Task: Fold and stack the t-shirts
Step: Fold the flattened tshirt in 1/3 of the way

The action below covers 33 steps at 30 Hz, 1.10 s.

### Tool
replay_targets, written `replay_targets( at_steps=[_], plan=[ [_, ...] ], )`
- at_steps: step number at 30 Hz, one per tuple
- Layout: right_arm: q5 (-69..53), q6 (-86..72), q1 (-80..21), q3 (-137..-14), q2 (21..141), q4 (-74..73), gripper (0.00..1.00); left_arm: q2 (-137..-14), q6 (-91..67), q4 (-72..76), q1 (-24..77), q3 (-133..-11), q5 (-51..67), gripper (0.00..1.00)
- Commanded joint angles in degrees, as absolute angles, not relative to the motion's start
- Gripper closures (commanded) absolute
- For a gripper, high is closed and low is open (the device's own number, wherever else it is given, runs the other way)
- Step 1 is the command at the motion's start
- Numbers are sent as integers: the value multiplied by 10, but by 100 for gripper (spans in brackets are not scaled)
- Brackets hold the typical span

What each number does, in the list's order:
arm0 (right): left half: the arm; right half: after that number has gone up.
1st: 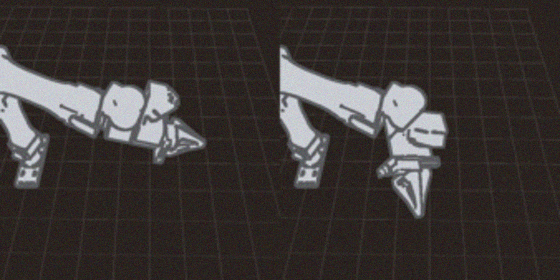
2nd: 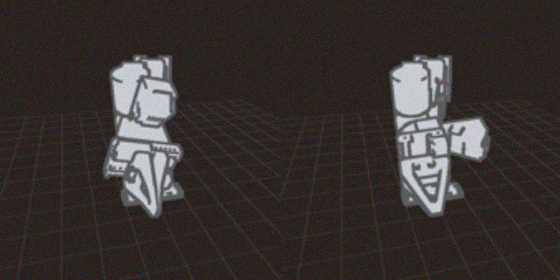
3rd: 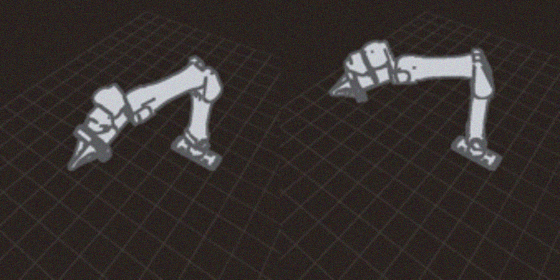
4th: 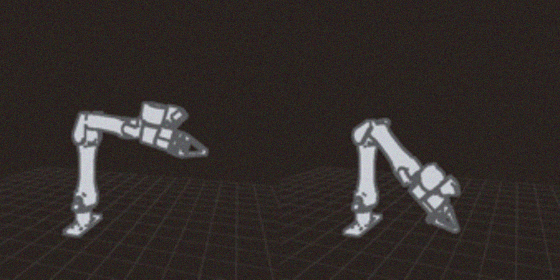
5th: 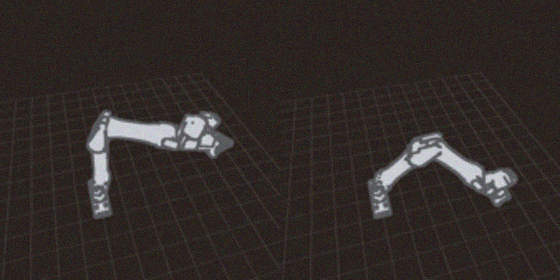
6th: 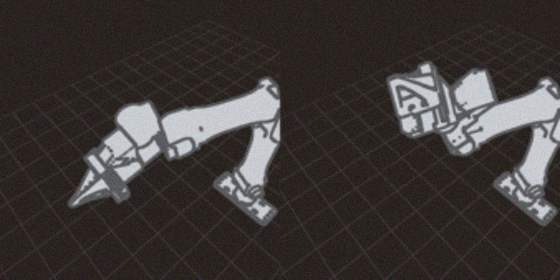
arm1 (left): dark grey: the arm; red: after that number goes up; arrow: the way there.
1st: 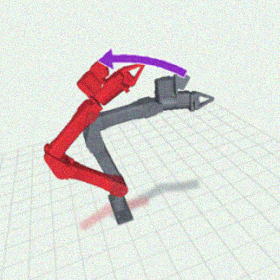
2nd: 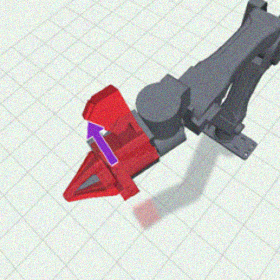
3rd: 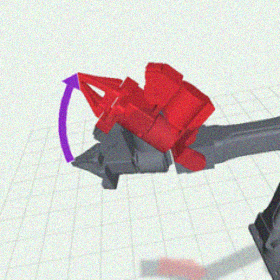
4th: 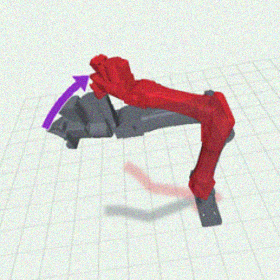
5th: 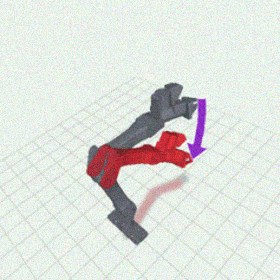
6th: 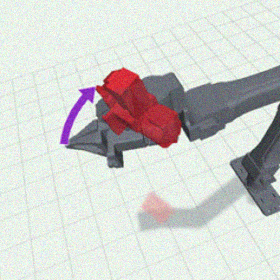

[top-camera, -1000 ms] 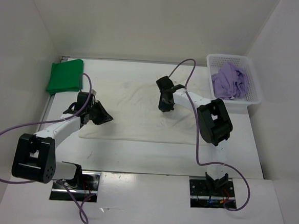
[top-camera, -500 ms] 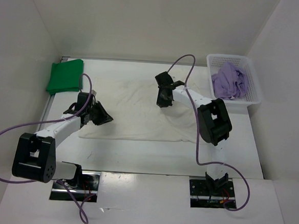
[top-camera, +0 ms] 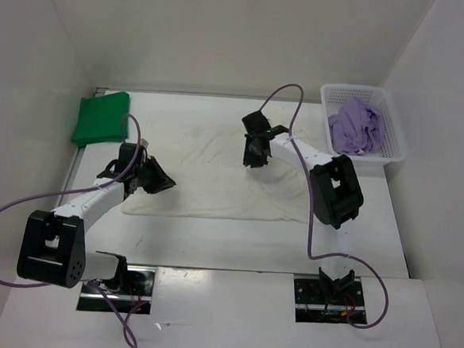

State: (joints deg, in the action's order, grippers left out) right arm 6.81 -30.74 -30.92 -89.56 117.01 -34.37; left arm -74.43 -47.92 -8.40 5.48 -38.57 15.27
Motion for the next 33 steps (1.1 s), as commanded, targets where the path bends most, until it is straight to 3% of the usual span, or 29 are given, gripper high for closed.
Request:
replay_targets(
  at_steps=[1,3,8,10,12,21,23,33],
  plan=[
    [57,-289,-260,-889,1110,-341,76,-724,-481,-70,56,-381,151,78],
    [52,-275,-246,-889,1117,-341,87,-724,-481,-65,56,-381,151,77],
    [32,-268,-246,-877,1140,-341,85,-736,-481,-60,56,-381,163,77],
    [37,-277,-246,-848,1124,-336,96,-742,-475,-60,56,-387,169,77],
    [42,-290,-246,-806,1083,-314,100,-747,-470,-69,56,-387,169,77],
    [56,-304,-153,-742,1054,-285,100,-758,-464,-76,56,-381,179,77],
    [35,-293,-127,-759,1049,-278,89,-758,-464,-76,56,-386,179,77],
    [62,-278,-91,-811,1111,-292,64,-763,-464,-65,56,-381,185,77]
  ],
)
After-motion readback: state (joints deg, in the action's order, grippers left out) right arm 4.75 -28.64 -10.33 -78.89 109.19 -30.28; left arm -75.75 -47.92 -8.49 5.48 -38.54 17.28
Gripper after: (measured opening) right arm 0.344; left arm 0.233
